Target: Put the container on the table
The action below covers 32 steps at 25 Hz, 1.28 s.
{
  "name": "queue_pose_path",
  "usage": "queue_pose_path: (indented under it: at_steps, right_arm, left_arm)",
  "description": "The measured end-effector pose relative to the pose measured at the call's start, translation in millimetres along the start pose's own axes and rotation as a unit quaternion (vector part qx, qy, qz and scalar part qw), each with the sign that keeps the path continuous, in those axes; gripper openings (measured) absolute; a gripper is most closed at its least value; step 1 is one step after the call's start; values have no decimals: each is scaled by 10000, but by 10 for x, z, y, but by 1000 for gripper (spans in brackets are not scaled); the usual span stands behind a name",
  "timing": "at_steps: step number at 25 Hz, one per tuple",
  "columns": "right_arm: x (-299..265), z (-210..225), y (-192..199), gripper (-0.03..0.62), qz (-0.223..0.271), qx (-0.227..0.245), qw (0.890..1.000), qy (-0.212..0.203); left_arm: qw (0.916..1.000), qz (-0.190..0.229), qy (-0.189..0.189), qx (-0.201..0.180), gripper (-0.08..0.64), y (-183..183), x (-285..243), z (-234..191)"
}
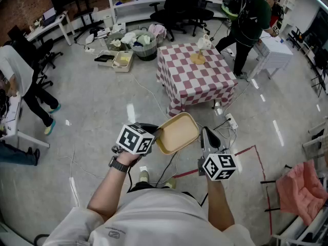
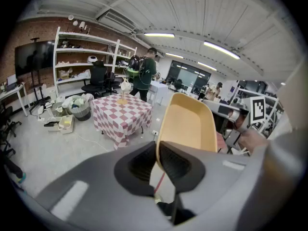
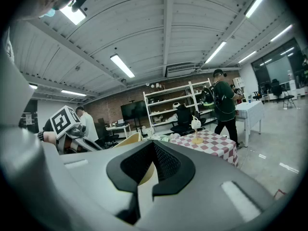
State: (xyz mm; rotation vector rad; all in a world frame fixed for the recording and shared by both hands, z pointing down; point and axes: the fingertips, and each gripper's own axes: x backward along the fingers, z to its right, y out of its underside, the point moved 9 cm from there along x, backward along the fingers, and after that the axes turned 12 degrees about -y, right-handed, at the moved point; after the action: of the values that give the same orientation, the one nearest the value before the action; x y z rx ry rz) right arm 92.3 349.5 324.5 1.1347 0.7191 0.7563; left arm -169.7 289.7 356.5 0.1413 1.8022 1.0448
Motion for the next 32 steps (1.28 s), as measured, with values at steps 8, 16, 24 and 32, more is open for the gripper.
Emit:
queue_pose_path:
  at_steps: [8,16,24,32]
  right_arm:
    - [51,71,-23,9,-28,8,10000,-59]
    - [100,213,-154,11,334,-80,9989,-303]
    - [201,433,-120,11,334,-260,9988,-257]
    - [129,642,-129,11,355,-320,9988,-145]
  left_arm:
    - [10000,-19,-6,18,29,-24,-32,107]
    - [9998,77,-154,126,31,-120,-118,93]
    - [9996,-42,-198,221,31,-159,-260,192]
    - [9997,-168,-102,175,31,-287,-545,181]
